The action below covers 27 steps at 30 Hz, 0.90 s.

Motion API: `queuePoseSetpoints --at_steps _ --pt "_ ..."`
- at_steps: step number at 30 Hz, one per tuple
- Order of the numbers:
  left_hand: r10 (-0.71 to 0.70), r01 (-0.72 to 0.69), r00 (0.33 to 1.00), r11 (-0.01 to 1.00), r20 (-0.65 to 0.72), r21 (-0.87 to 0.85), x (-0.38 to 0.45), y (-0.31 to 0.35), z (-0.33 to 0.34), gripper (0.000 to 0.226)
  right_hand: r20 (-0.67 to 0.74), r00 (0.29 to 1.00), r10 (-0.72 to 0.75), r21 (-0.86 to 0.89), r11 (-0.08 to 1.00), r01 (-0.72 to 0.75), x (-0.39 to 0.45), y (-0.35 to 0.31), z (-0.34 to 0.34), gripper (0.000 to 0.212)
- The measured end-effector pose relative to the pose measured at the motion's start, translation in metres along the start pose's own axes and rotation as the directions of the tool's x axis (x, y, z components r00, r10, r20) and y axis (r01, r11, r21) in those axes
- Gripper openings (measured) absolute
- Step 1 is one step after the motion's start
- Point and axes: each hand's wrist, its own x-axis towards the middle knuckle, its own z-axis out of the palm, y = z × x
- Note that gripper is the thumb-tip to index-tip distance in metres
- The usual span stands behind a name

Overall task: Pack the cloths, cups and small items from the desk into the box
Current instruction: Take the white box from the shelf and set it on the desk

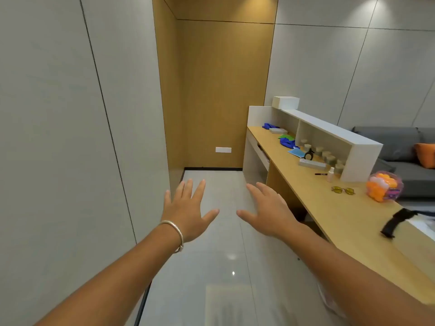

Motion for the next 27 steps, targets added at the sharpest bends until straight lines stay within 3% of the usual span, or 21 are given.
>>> queuePoseSetpoints --at_steps 10,16,27 --pt "-0.01 0.013 0.998 0.999 -0.062 0.045 0.203 0.0 0.039 0.083 -0.016 1.0 -0.004 0.006 1.0 0.004 0.193 0.081 0.02 0.082" --pt "-0.009 0.01 1.0 0.999 -0.023 0.04 0.3 -0.004 0.072 0.082 0.045 0.999 0.005 0.008 1.0 -0.006 0.282 0.115 0.052 0.082" --pt "0.074 -0.073 0.996 0.997 -0.053 0.021 0.54 -0.052 0.137 0.082 0.019 0.998 0.058 -0.019 0.998 -0.058 0.507 0.157 0.102 0.082"
